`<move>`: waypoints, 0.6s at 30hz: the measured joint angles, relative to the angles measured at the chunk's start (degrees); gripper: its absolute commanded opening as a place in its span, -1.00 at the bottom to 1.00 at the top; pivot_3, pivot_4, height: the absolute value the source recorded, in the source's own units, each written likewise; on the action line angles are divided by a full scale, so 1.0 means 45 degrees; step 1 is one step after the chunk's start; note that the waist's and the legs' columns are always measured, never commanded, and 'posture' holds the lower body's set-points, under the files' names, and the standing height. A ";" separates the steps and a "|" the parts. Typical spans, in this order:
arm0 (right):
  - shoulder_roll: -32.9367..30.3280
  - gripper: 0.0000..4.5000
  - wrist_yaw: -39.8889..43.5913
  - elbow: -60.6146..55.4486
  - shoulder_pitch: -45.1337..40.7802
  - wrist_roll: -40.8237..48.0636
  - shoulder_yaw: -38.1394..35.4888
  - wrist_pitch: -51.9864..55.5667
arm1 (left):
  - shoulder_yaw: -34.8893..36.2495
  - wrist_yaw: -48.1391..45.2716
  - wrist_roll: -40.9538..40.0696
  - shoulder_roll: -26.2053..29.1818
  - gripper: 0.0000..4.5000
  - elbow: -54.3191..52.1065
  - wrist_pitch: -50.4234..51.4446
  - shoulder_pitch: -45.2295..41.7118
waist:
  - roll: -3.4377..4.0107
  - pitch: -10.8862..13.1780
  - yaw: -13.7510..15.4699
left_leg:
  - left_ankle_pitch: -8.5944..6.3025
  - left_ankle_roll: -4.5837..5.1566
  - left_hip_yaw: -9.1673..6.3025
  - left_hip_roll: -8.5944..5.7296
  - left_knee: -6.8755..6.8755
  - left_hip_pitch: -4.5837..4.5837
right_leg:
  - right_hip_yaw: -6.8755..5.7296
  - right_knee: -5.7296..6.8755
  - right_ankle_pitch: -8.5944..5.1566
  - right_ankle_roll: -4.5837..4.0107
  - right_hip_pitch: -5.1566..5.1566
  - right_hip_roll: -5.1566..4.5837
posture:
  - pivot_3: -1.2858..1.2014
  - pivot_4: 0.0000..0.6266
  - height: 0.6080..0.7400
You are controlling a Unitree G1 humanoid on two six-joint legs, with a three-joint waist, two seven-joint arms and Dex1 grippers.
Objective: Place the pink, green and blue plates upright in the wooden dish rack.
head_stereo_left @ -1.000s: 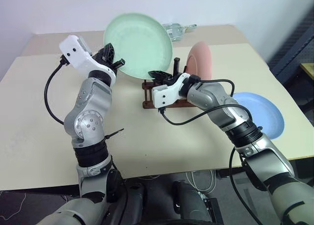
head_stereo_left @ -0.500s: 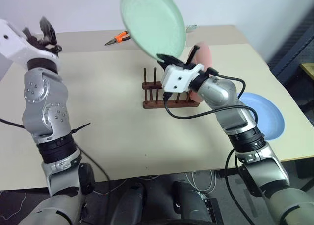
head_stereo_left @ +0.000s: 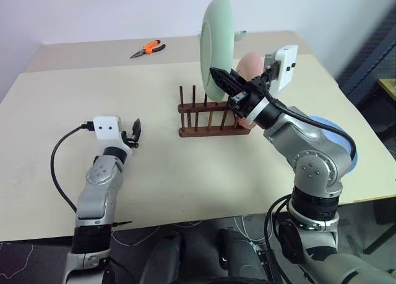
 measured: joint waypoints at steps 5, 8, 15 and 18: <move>-0.0501 -1.00 -0.0256 0.0242 0.0262 0.0108 -0.0029 0.0154 | -0.0715 -0.1706 -0.0008 0.0190 0.28 -0.0317 -0.0318 0.1351 | 0.0008 -0.0005 0.0011 | -0.0002 0.0005 0.0013 -0.0005 0.0007 -0.0003 | 0.0002 -0.0014 -0.0001 0.0000 0.0008 -0.0009 | 0.03 -0.52 0.98; -0.0704 -1.00 -0.0278 0.0654 0.0318 0.0083 0.0041 0.0238 | -0.1225 -0.2462 -0.0023 0.0163 0.28 -0.0416 -0.0316 0.1681 | 0.0011 0.0000 0.0034 | -0.0001 0.0005 0.0005 0.0000 0.0016 -0.0011 | -0.0006 -0.0013 -0.0001 -0.0001 0.0006 -0.0004 | 0.03 -0.52 0.98; -0.0936 -1.00 -0.0261 0.1558 0.0315 0.0006 0.0134 0.0236 | -0.1791 -0.3863 -0.0066 0.0259 0.28 -0.1406 -0.0450 0.1839 | 0.0013 0.0000 0.0022 | -0.0001 0.0006 0.0010 0.0000 0.0013 -0.0012 | -0.0003 -0.0016 -0.0002 -0.0001 0.0006 -0.0007 | 0.03 -0.52 0.98; -0.1032 -0.84 -0.0167 0.1876 0.0306 0.0018 0.0134 0.0240 | -0.2239 -0.4680 -0.0239 0.0467 0.30 -0.1853 -0.0458 0.2065 | 0.0018 0.0003 0.0026 | -0.0001 0.0006 0.0009 0.0000 0.0015 -0.0014 | -0.0003 -0.0018 -0.0002 -0.0001 0.0006 -0.0006 | 0.03 -0.52 0.98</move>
